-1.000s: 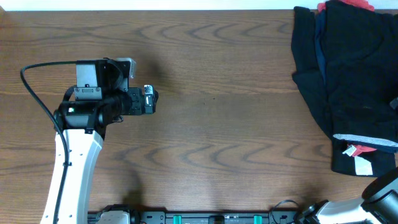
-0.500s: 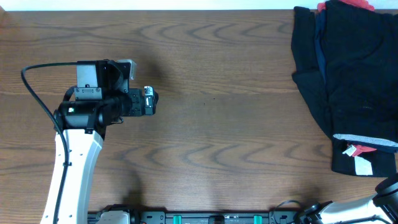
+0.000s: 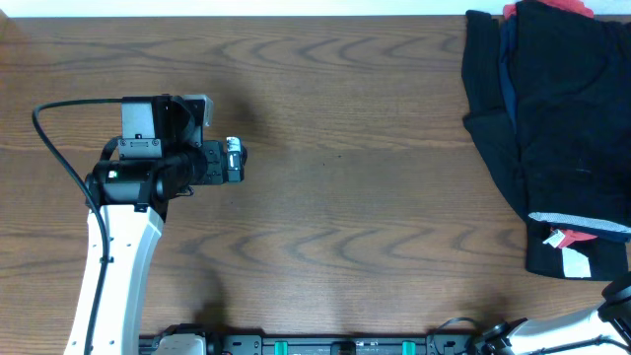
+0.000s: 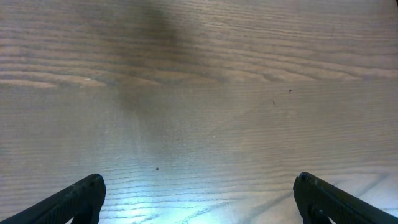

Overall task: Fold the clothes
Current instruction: 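Reach the right gripper into the clothes pile and grasp the black shorts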

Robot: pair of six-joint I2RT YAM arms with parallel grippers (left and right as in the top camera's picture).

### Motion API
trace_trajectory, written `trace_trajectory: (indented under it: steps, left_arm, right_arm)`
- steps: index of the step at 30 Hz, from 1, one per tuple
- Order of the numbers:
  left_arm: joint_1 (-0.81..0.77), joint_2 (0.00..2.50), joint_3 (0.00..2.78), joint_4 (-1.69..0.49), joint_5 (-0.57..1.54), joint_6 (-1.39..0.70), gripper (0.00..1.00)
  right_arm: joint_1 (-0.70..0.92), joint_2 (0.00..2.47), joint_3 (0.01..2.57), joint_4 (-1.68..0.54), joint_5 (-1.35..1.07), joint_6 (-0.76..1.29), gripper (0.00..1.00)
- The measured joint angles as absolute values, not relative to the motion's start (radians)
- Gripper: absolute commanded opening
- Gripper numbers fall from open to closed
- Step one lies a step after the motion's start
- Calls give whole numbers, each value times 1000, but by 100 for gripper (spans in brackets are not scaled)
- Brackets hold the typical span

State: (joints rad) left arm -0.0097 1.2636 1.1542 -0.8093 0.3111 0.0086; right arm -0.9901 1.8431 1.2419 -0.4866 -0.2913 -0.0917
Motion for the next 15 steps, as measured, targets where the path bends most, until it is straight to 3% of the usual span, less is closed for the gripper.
trace_trajectory:
  steps: [15]
  left_arm:
    - [-10, 1256, 1154, -800, 308, 12, 96]
  right_arm:
    - [-932, 1752, 1305, -488, -551, 32, 1]
